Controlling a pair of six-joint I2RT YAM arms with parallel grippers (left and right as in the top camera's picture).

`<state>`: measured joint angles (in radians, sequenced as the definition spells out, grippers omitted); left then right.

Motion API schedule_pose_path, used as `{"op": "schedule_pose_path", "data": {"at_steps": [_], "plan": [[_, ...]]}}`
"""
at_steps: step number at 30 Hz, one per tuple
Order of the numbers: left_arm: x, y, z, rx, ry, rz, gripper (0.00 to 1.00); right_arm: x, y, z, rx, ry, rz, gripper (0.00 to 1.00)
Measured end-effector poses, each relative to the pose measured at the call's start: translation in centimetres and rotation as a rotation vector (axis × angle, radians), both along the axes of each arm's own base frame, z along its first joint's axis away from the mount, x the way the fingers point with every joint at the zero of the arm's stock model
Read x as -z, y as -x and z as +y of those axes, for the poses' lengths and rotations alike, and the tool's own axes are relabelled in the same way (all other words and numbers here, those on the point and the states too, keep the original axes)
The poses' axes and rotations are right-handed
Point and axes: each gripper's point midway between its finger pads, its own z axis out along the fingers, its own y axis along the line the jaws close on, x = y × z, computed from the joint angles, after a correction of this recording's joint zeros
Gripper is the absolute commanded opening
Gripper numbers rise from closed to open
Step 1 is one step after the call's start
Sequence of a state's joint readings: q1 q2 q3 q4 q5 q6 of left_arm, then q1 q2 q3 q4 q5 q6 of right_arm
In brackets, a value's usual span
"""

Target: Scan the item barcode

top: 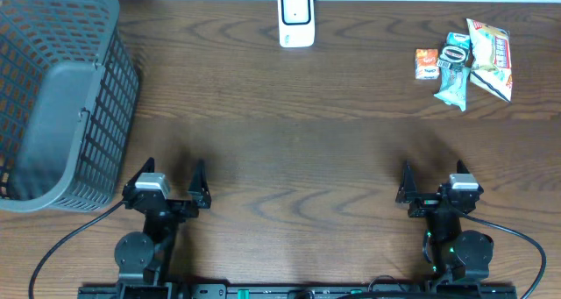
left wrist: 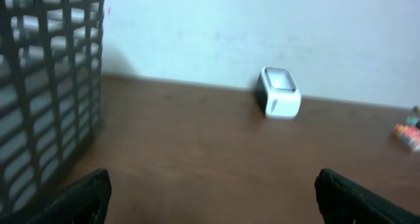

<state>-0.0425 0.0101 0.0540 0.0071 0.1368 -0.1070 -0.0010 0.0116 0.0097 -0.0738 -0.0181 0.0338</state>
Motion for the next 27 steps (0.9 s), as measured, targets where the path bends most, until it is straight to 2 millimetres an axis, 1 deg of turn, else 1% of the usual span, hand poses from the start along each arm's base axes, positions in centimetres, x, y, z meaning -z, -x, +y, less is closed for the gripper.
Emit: {"op": "schedule_pose_path", "data": {"at_steps": [2, 9, 11, 13, 14, 16, 21, 27], "plan": [[-0.6, -0.1, -0.2, 0.008, 0.002, -0.044, 0.98, 0.0, 0.0, 0.0, 0.0, 0.0, 0.0, 0.99], [-0.5, -0.3, -0.3, 0.012, 0.003, -0.065, 0.98, 0.0, 0.0, 0.0, 0.0, 0.0, 0.0, 0.99], [0.5, -0.3, -0.3, 0.012, 0.001, -0.026, 0.98, 0.0, 0.0, 0.0, 0.0, 0.0, 0.0, 0.99], [2.0, -0.2, -0.3, 0.012, -0.002, 0.035, 0.97, 0.0, 0.0, 0.0, 0.0, 0.0, 0.0, 0.99], [2.2, -0.2, -0.3, 0.01, -0.002, 0.043, 0.98, 0.0, 0.0, 0.0, 0.0, 0.0, 0.0, 0.99], [2.5, -0.2, -0.2, 0.006, -0.004, 0.059, 0.97, 0.0, 0.0, 0.0, 0.0, 0.0, 0.0, 0.99], [2.5, -0.2, -0.2, 0.004, -0.01, 0.06, 0.97, 0.0, 0.0, 0.0, 0.0, 0.0, 0.0, 0.99], [2.6, -0.1, -0.7, 0.029, -0.061, 0.056, 0.98, 0.0, 0.0, 0.0, 0.0, 0.0, 0.0, 0.99]]}}
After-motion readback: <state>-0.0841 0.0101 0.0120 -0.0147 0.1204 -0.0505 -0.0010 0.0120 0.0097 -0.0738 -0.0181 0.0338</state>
